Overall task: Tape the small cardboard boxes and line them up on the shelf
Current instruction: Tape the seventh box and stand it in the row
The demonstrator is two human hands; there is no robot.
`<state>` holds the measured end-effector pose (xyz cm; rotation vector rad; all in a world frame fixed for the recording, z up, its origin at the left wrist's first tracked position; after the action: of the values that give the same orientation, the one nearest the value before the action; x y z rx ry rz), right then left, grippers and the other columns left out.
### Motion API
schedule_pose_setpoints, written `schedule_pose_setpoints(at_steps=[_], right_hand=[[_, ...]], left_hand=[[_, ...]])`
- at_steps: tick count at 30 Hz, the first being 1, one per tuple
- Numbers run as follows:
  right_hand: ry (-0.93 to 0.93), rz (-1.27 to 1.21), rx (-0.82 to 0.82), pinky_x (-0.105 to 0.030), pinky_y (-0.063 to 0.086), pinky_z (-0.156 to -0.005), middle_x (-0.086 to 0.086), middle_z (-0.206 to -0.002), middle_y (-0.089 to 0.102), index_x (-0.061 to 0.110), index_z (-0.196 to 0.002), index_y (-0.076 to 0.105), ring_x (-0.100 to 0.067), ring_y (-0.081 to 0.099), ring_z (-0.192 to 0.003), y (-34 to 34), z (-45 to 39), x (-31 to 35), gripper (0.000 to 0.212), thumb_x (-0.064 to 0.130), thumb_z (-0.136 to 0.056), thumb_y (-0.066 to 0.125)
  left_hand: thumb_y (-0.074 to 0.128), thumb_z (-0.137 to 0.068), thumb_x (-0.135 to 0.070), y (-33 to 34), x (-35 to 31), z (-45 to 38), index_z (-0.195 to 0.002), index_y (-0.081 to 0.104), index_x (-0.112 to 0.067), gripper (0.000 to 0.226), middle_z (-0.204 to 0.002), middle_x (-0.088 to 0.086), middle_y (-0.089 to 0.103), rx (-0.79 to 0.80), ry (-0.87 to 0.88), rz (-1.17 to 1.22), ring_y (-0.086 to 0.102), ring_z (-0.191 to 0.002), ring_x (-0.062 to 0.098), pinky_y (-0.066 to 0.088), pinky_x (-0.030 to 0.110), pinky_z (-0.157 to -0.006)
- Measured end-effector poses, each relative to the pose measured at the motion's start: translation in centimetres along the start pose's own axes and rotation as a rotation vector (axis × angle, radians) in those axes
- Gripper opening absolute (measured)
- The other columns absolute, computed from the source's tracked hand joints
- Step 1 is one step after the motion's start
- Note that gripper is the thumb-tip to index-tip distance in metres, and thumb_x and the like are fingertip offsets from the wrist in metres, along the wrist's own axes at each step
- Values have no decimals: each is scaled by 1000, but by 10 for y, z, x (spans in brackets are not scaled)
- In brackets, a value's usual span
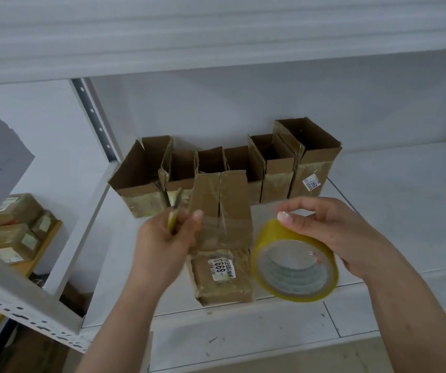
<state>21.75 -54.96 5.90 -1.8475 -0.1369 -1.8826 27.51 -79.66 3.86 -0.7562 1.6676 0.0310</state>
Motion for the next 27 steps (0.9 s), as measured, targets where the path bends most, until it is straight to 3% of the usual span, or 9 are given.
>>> schedule_pose_setpoints(at_steps=[3, 5, 7, 14, 18, 21, 25, 27], right_hand=[[48, 178, -58, -19, 47, -49, 5, -62, 68, 35, -82, 71, -11, 67, -58, -18, 1, -13, 42, 62, -50, 71], [50, 258, -69, -21, 47, -55, 6, -63, 67, 37, -80, 69, -11, 66, -61, -18, -1, -19, 41, 65, -50, 69], [45, 269, -72, -21, 47, -56, 6, -65, 68, 39, -78, 69, -10, 66, -63, -14, -7, -21, 39, 66, -49, 67], [27, 258, -43, -15, 45, -52, 7, -61, 67, 40, -80, 68, -3, 64, -57, -10, -20, -30, 35, 63, -53, 69], [75, 240, -40, -18, 48, -53, 3, -64, 69, 39, -80, 69, -9, 67, -59, -7, -28, -53, 39, 65, -51, 69], [126, 212, -32, -24, 52, -56, 1, -68, 71, 38, -79, 71, -14, 69, -61, 2, -33, -75, 32, 59, -56, 74], [131, 220, 0, -25, 55, -57, 3, -68, 71, 39, -78, 70, -13, 69, -60, 21, -41, -91, 8, 42, -76, 77], [122, 241, 0, -22, 51, -54, 6, -66, 70, 40, -78, 69, -9, 67, -58, 25, -45, -93, 8, 41, -78, 76]], left_hand=[[57, -78, -56, -34, 31, 0, -60, 61, -25, 36, -69, -1, 68, -80, -78, -16, 63, -69, 7, 46, 29, -65], [57, -79, -56, -39, 43, 4, -59, 60, -25, 37, -69, 8, 67, -90, -98, -38, 64, -74, 23, 46, 30, -64], [60, -85, -50, -40, 47, 4, -58, 59, -27, 35, -69, 10, 67, -116, -101, -55, 62, -73, 29, 46, 30, -63], [63, -90, -39, -42, 54, 2, -59, 61, -24, 35, -57, -2, 62, -136, -93, -52, 54, -53, 10, 39, 27, -55], [63, -90, -39, -35, 67, 1, -61, 61, -17, 36, -61, 0, 64, -123, -133, -69, 59, -62, 13, 41, 26, -58], [62, -92, -36, -18, 81, 7, -58, 56, -14, 41, -59, -2, 64, -57, -198, 28, 60, -59, 3, 40, 24, -59], [56, -81, -51, 18, 95, 22, -57, 52, -24, 36, -50, -10, 45, 68, -346, 267, 37, -44, 4, 31, 21, -48], [54, -75, -57, 24, 99, 22, -65, 51, -16, 43, -52, -7, 46, 76, -362, 279, 36, -44, 5, 32, 20, -45]])
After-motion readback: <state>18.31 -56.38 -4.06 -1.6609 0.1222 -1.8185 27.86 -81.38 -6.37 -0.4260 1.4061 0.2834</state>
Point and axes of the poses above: each hand's wrist, its own z-axis away from the middle knuckle, its own y-axis out of the palm, x = y × z, the point moved 7 cm from there along -z, towards the middle knuckle
